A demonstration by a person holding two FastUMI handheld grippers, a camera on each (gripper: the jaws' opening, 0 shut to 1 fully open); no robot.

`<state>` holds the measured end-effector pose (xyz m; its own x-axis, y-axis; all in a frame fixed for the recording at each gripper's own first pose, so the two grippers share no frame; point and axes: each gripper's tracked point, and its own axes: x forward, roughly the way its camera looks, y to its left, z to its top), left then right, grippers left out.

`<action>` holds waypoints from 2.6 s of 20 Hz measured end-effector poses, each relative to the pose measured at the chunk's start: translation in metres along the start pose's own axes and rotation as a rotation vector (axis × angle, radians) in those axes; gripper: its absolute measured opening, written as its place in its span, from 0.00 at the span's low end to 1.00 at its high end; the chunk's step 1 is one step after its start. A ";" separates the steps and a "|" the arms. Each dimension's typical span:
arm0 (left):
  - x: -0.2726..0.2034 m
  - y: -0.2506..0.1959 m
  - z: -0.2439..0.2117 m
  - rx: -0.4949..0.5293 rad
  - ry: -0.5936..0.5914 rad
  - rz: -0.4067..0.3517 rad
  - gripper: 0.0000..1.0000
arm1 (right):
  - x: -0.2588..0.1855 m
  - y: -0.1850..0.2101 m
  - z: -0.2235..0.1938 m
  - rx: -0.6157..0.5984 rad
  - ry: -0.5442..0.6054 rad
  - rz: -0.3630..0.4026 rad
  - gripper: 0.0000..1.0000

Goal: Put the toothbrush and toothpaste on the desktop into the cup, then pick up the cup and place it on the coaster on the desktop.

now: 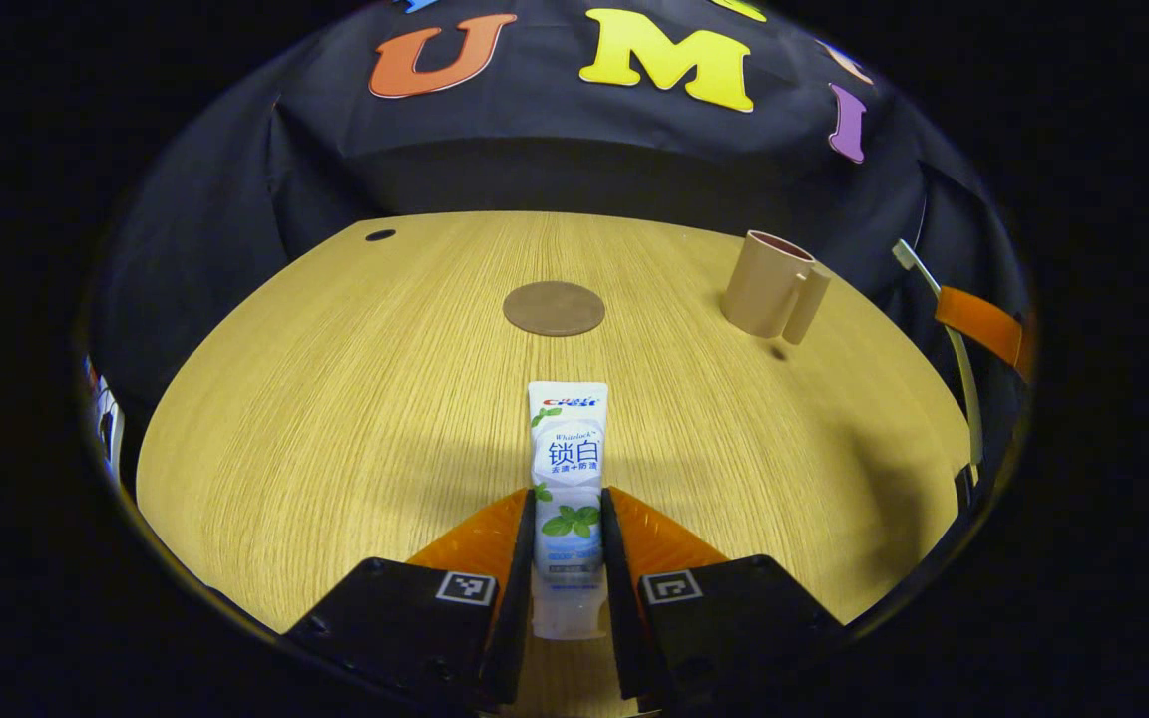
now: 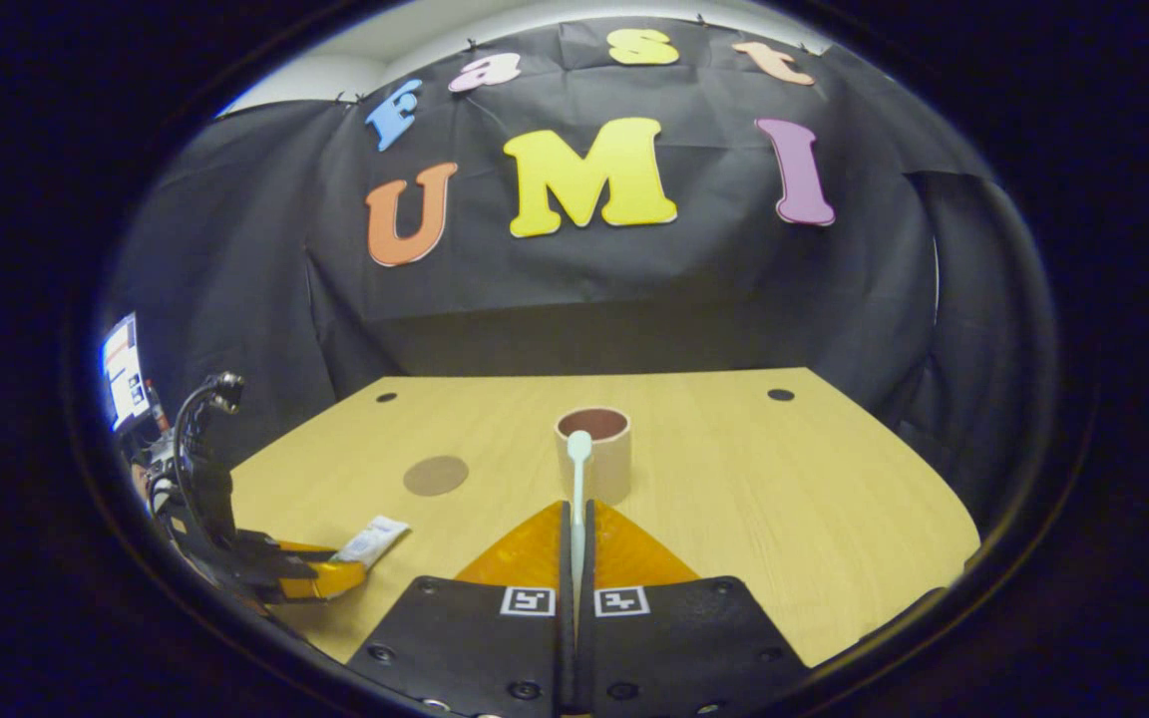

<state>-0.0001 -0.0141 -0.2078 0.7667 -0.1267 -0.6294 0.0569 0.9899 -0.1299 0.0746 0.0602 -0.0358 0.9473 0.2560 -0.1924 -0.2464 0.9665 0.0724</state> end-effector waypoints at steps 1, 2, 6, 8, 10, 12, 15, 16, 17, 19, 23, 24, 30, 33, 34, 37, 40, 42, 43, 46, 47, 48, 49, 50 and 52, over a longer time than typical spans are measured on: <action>-0.003 0.000 0.004 -0.012 -0.024 -0.009 0.39 | 0.007 0.002 0.010 0.000 -0.018 0.009 0.00; -0.007 0.001 0.011 -0.020 -0.055 -0.016 0.39 | 0.014 0.002 0.018 0.000 -0.029 0.009 0.00; -0.022 0.001 0.043 0.015 -0.201 -0.019 0.39 | 0.049 0.007 0.052 0.019 -0.090 0.046 0.00; -0.032 -0.005 0.054 0.020 -0.260 -0.050 0.39 | 0.070 0.006 0.074 0.038 -0.149 0.064 0.00; -0.032 -0.011 0.063 0.020 -0.302 -0.075 0.39 | 0.096 0.001 0.094 0.047 -0.198 0.077 0.00; -0.033 -0.013 0.069 0.016 -0.333 -0.084 0.39 | 0.122 0.002 0.115 0.055 -0.245 0.112 0.00; -0.030 -0.018 0.074 0.020 -0.380 -0.094 0.39 | 0.157 -0.003 0.129 0.080 -0.281 0.158 0.00; -0.028 -0.022 0.072 0.023 -0.384 -0.104 0.39 | 0.167 -0.004 0.130 0.087 -0.289 0.169 0.00; -0.025 -0.026 0.069 0.024 -0.378 -0.121 0.39 | 0.177 -0.005 0.128 0.084 -0.283 0.177 0.00; -0.021 -0.033 0.067 0.012 -0.369 -0.145 0.39 | 0.193 -0.011 0.121 0.069 -0.272 0.174 0.00; -0.020 -0.046 0.062 0.035 -0.353 -0.169 0.39 | 0.215 -0.014 0.103 0.068 -0.241 0.183 0.00; -0.020 -0.048 0.063 0.038 -0.355 -0.168 0.39 | 0.219 -0.015 0.098 0.075 -0.224 0.182 0.00; -0.024 -0.055 0.066 0.039 -0.357 -0.171 0.39 | 0.219 -0.026 0.087 0.079 -0.181 0.156 0.01; -0.026 -0.053 0.067 0.049 -0.362 -0.158 0.39 | 0.213 -0.026 0.086 0.080 -0.178 0.151 0.04; -0.027 -0.052 0.069 0.051 -0.364 -0.153 0.39 | 0.209 -0.027 0.087 0.071 -0.184 0.147 0.04; -0.030 -0.050 0.072 0.043 -0.371 -0.142 0.39 | 0.200 -0.027 0.086 0.056 -0.189 0.143 0.03; -0.032 -0.051 0.090 0.041 -0.407 -0.123 0.39 | 0.188 -0.024 0.083 0.031 -0.180 0.155 0.18; -0.033 -0.057 0.110 0.038 -0.449 -0.132 0.39 | 0.179 -0.027 0.083 0.010 -0.194 0.149 0.50; -0.031 -0.061 0.122 0.037 -0.472 -0.141 0.39 | 0.175 -0.026 0.081 -0.001 -0.193 0.154 0.67; -0.023 -0.079 0.158 0.054 -0.527 -0.168 0.39 | 0.155 -0.043 0.074 -0.040 -0.195 0.091 0.97; -0.022 -0.085 0.168 0.061 -0.546 -0.183 0.39 | 0.147 -0.053 0.073 -0.062 -0.212 0.057 0.99; -0.018 -0.090 0.180 0.062 -0.568 -0.189 0.39 | 0.135 -0.063 0.072 -0.077 -0.237 0.022 0.99; -0.015 -0.095 0.190 0.071 -0.586 -0.190 0.39 | 0.124 -0.072 0.070 -0.089 -0.256 -0.006 0.99; -0.010 -0.100 0.197 0.070 -0.597 -0.195 0.39 | 0.112 -0.079 0.065 -0.096 -0.270 -0.018 0.99; 0.003 -0.118 0.212 0.077 -0.595 -0.226 0.39 | 0.090 -0.090 0.053 -0.103 -0.290 -0.029 0.99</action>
<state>0.1312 -0.1174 -0.0325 0.9530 -0.2976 -0.0575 0.2874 0.9474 -0.1406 0.1929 -0.0048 -0.0079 0.9696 0.2255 0.0953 -0.2235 0.9742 -0.0313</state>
